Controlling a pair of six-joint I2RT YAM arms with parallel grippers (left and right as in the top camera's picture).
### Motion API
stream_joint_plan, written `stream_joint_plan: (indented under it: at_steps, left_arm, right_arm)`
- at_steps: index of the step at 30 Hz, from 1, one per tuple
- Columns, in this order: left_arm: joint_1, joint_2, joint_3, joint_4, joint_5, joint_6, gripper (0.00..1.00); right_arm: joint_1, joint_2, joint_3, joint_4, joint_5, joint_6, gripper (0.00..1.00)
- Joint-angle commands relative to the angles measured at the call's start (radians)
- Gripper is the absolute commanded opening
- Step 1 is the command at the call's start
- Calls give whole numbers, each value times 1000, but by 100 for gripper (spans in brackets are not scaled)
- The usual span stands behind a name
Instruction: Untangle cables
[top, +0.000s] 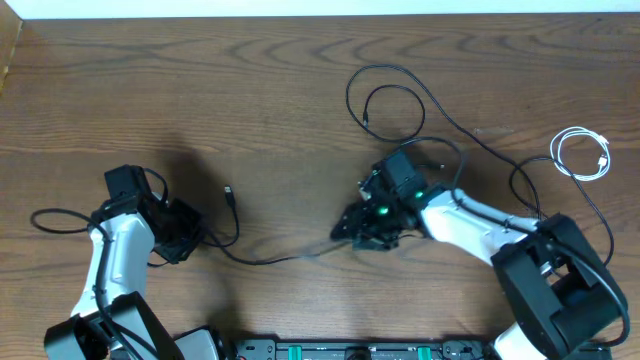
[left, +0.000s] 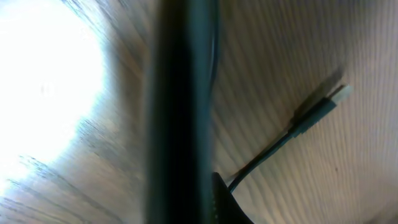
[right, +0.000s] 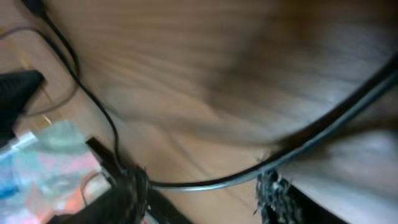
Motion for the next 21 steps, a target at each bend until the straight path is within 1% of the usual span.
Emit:
stream_joint_plan:
  at_steps: [1,3,7,8,10,12,15,18,21]
  left_arm:
    - [-39,4,-7,-23,67,18,8]
    - [-64,4,-7,-29,116,17,8]
    - [-119,4,-7,-30,211,16,8]
    - [-136,4,-7,-29,233,8,8]
    - [-170,4,-7,-26,268,-12,8]
    - [-204,4,-7,-11,314,-23,8]
    - [-267,4,-7,27,401,-50,8]
    - [-332,4,-7,95,484,-74,9]
    - [-391,4,-7,189,569,-112,17]
  right_arm:
    - [58,-3,-20,97,105,274,52]
    - [77,-3,-20,142,155,307,51]
    - [88,-3,-20,201,247,308,52]
    - [85,-3,-20,202,266,308,51]
    - [73,-3,-20,203,286,300,44]
    - [56,-3,-20,212,284,279,42]
    - [21,-3,-20,231,234,244,41]
    - [-26,-3,-20,279,113,169,40]
    - [-69,-3,-20,310,1,110,40]
